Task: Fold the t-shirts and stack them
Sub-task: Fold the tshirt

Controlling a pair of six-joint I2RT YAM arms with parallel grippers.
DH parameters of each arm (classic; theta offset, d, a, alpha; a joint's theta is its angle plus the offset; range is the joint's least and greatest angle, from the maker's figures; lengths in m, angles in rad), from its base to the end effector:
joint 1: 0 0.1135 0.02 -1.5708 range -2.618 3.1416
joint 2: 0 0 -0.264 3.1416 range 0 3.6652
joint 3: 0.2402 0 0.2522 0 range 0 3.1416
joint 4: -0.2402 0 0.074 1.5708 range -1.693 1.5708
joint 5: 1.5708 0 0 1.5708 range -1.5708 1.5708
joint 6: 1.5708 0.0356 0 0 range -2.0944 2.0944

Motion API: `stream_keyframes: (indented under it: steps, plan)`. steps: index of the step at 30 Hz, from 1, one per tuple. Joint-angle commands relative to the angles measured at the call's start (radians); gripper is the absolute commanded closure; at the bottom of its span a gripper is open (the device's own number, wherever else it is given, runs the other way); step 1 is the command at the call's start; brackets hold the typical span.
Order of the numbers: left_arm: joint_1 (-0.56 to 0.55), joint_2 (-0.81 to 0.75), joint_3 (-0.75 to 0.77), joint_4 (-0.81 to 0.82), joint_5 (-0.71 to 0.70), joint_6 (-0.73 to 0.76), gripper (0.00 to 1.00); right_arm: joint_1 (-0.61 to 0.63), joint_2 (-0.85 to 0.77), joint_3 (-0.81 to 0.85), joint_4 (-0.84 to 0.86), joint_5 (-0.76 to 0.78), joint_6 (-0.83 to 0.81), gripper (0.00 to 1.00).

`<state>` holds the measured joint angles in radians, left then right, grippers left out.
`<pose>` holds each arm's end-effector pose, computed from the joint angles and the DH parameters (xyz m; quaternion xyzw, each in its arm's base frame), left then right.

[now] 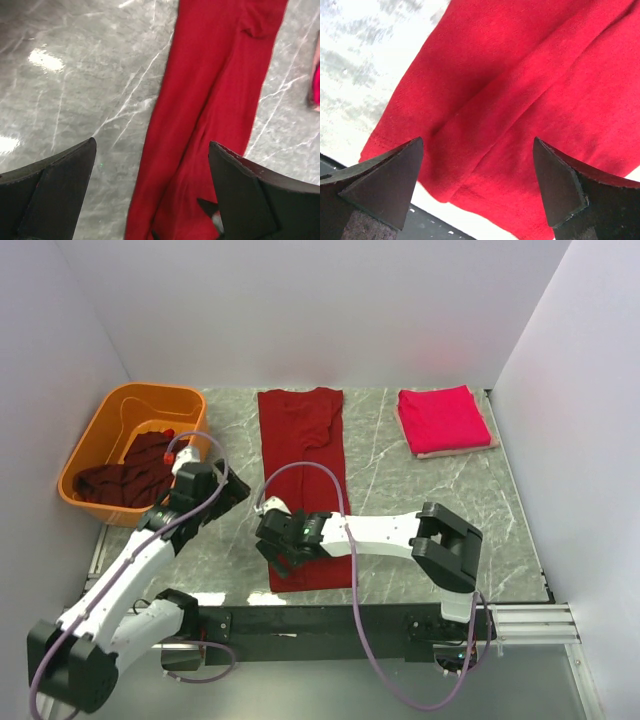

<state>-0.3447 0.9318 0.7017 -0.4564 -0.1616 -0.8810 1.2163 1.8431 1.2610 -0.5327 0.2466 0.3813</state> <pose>0.1894 -0.0619 0.2588 -0.2720 0.8595 -0.1856 0.3908 0.1388 0.3500 0.1858 -0.3666 0.8950 0.0771 0.2423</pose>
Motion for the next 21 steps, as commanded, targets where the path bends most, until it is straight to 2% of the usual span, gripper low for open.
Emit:
stream_keyframes:
  steps: [1, 9, 13, 17, 21]
  plan:
    - [-0.004, -0.093, 0.001, 0.015, -0.047, -0.045, 0.01, 0.017, 0.005, 0.044, -0.016, 0.025, 0.036, 0.04]
    - [-0.004, -0.100, -0.011, -0.005, -0.046, -0.039, 0.00, 0.022, 0.054, 0.052, -0.085, 0.105, 0.094, 0.04]
    - [-0.004, -0.102, -0.013, -0.005, -0.056, -0.041, 0.01, 0.022, 0.015, 0.029, -0.107, 0.129, 0.119, 0.04]
    - [-0.004, -0.096, -0.007, -0.014, -0.067, -0.038, 0.01, 0.017, -0.031, 0.017, -0.170, 0.227, 0.155, 0.03]
    - [-0.004, -0.100, -0.004, -0.027, -0.076, -0.038, 0.01, 0.009, -0.070, -0.038, -0.187, 0.204, 0.172, 0.03]
